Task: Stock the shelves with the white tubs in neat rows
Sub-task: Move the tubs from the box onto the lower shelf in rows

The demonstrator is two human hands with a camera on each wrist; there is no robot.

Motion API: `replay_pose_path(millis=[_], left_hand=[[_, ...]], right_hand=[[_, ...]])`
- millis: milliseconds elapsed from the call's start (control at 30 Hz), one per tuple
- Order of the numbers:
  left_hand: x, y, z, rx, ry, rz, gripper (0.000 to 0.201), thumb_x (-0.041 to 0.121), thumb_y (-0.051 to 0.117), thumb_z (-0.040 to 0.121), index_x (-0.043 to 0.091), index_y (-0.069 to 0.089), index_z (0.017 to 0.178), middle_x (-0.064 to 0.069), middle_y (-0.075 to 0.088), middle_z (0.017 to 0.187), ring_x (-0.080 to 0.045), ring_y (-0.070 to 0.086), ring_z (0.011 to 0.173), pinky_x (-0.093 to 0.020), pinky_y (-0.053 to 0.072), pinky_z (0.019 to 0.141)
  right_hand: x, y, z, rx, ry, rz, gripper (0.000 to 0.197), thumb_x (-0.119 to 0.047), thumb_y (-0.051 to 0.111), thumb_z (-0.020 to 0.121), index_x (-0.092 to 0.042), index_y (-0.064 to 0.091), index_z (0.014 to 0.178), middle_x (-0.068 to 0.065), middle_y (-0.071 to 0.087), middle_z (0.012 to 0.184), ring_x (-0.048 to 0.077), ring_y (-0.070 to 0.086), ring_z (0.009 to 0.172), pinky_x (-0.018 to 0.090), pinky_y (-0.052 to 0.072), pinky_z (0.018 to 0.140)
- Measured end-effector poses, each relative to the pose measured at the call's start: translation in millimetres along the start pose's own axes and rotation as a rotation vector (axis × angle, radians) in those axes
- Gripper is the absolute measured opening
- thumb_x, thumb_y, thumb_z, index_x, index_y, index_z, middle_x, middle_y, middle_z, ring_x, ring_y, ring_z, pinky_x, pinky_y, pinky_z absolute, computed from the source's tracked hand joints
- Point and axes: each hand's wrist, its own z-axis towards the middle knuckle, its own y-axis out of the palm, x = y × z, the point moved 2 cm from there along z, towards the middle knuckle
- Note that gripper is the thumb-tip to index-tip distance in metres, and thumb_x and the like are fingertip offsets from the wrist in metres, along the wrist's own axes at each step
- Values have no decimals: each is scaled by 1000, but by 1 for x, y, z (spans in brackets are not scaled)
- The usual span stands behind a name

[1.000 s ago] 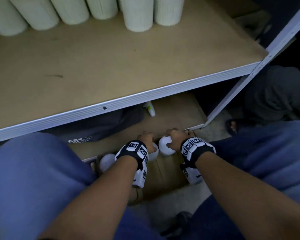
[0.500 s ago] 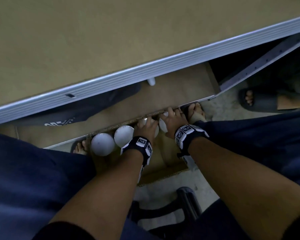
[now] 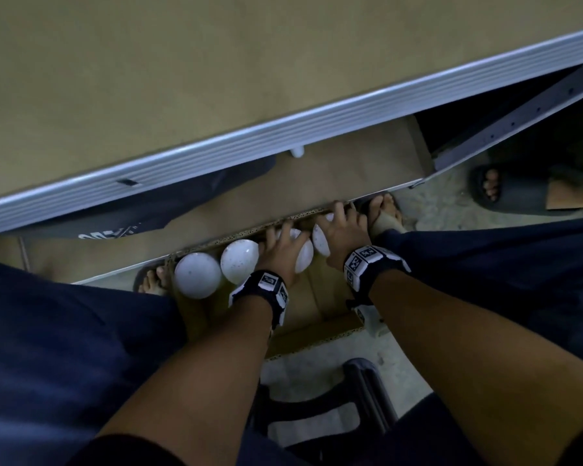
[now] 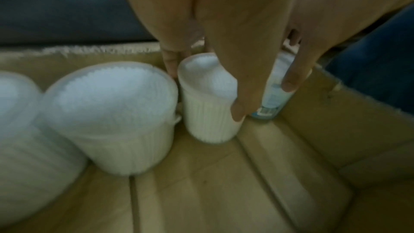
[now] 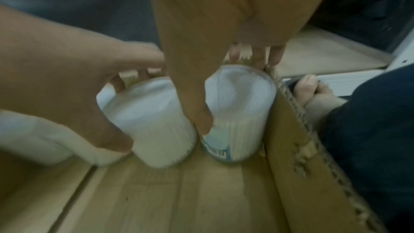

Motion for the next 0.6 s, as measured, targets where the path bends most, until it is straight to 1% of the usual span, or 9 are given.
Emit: replay_pose_path(millis=[100, 167, 200, 300, 367, 400, 467, 533, 600], left_hand=[[4, -14, -6, -48, -55, -44, 84, 24, 72, 70, 34, 24, 139, -4, 25, 141, -35, 29, 128, -47, 41, 99], [6, -28, -13, -47, -91, -70, 85, 27, 75, 67, 30, 28, 137, -4, 28, 140, -34, 30, 130, -49, 41, 100], [9, -37, -18, -37, -99, -79, 85, 29, 77, 65, 27, 30, 136, -4, 30, 139, -32, 31, 129, -48, 41, 100], [17, -55, -30, 9, -111, -108, 84, 39, 77, 57, 26, 35, 128, 0, 36, 129, -28, 35, 124, -46, 42, 100], [21, -69, -36, 39, -105, -100, 82, 45, 72, 50, 28, 38, 123, 3, 37, 124, -27, 37, 124, -43, 41, 100], [23, -77, -42, 60, -97, -102, 83, 44, 73, 50, 28, 38, 124, 3, 37, 124, -27, 36, 125, -43, 41, 99], [27, -95, -57, 94, -81, -136, 84, 37, 79, 56, 28, 38, 128, 3, 37, 129, -27, 33, 126, -43, 43, 98], [32, -114, -71, 130, -54, -142, 87, 35, 82, 58, 27, 36, 132, 1, 36, 132, -28, 31, 127, -44, 44, 98], [39, -132, -85, 170, -24, -128, 91, 37, 82, 57, 27, 35, 134, 0, 35, 133, -29, 31, 128, -44, 44, 96]], right_hand=[[1, -11, -13, -22, 42, 35, 77, -27, 74, 67, -28, 38, 135, 13, 29, 138, 39, 35, 125, 50, 33, 101], [0, -22, -24, -10, 65, 70, 73, -30, 75, 65, -28, 41, 129, 13, 30, 135, 40, 36, 122, 58, 28, 104], [0, -27, -29, 20, 74, 87, 69, -32, 74, 65, -26, 43, 126, 12, 31, 134, 40, 36, 121, 60, 26, 104], [3, -43, -49, 106, 94, 114, 58, -34, 67, 70, -23, 45, 122, 12, 32, 130, 39, 37, 118, 60, 26, 103], [7, -53, -61, 96, 108, 123, 55, -35, 64, 70, -26, 44, 121, 10, 30, 128, 42, 37, 119, 59, 27, 105], [9, -59, -67, 83, 110, 127, 56, -37, 64, 66, -31, 43, 118, 9, 29, 127, 43, 38, 119, 59, 29, 104], [13, -72, -80, 54, 111, 153, 62, -41, 66, 54, -40, 39, 111, 5, 28, 125, 44, 37, 120, 59, 35, 100], [17, -81, -85, 4, 66, 164, 75, -46, 69, 44, -42, 37, 112, 8, 28, 134, 47, 32, 125, 60, 39, 96], [22, -91, -85, -3, 22, 120, 87, -54, 67, 36, -42, 35, 116, 10, 32, 143, 47, 27, 130, 59, 40, 95]])
